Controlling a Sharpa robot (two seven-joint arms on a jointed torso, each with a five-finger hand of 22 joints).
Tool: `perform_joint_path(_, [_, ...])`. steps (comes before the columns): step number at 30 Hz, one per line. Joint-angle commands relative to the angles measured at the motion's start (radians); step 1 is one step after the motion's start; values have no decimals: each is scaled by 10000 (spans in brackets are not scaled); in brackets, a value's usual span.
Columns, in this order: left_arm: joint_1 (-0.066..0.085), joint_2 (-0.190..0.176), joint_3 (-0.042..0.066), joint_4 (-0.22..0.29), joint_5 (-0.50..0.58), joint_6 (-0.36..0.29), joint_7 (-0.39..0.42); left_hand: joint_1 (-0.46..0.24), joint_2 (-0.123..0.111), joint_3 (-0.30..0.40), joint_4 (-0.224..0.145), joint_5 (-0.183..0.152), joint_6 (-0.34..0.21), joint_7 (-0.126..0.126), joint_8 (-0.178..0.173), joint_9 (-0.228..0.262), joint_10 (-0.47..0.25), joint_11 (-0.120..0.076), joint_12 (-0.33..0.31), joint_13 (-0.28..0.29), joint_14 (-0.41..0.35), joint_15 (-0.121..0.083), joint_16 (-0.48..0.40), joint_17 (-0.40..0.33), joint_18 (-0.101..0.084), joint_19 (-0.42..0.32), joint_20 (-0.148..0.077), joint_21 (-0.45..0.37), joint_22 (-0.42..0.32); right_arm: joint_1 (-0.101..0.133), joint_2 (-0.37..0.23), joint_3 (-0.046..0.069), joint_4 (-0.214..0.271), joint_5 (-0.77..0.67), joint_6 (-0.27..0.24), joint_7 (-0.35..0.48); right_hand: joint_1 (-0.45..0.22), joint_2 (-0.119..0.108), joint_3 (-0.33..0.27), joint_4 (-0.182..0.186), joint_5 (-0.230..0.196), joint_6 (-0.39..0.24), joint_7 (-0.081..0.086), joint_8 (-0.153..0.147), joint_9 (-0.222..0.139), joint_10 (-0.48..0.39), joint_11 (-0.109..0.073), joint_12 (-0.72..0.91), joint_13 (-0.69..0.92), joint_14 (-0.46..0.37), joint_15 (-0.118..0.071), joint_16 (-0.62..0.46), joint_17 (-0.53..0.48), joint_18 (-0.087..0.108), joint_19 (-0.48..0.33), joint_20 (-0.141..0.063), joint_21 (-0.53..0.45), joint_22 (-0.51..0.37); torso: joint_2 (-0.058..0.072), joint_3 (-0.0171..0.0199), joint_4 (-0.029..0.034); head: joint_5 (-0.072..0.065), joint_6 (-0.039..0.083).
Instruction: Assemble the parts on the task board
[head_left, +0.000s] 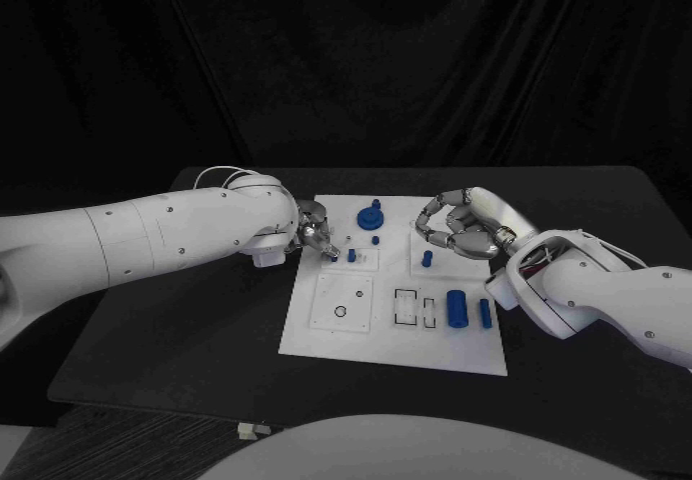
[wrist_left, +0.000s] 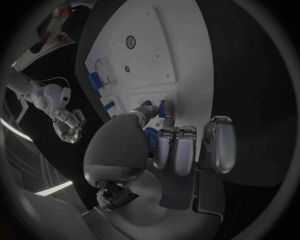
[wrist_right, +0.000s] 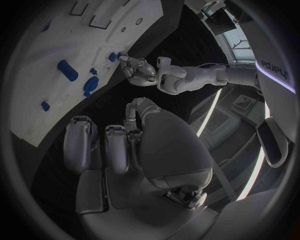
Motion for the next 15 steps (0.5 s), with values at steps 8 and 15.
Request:
perform_joint_path(8, [-78,3,7,-20,-9,188,168,72,224,877,-326,452,-28,-213,238,161,1060,-12,217,2597,1109,-145,140,2679,331,-133,-23,-188,2018,-32,18,8,1,-43,38,-174,-207,-14,439,-13,349,-40,-83,231,-83,1006,3,-121,2523,695,-56,-36,967,105,114,-68,12,2094,1,-3,-7,30,-2])
perform_joint_path(15, [-185,31,7,-76,-9,148,229,81,222,885,-350,448,-36,-210,237,164,1060,-9,217,2597,1109,-143,140,2679,331,-136,-21,-192,2017,-36,25,8,-2,-43,38,-174,-207,-14,439,-13,349,-40,-83,231,-83,1006,3,-121,2523,695,-56,-36,967,105,114,-68,12,2094,-3,0,0,10,-2])
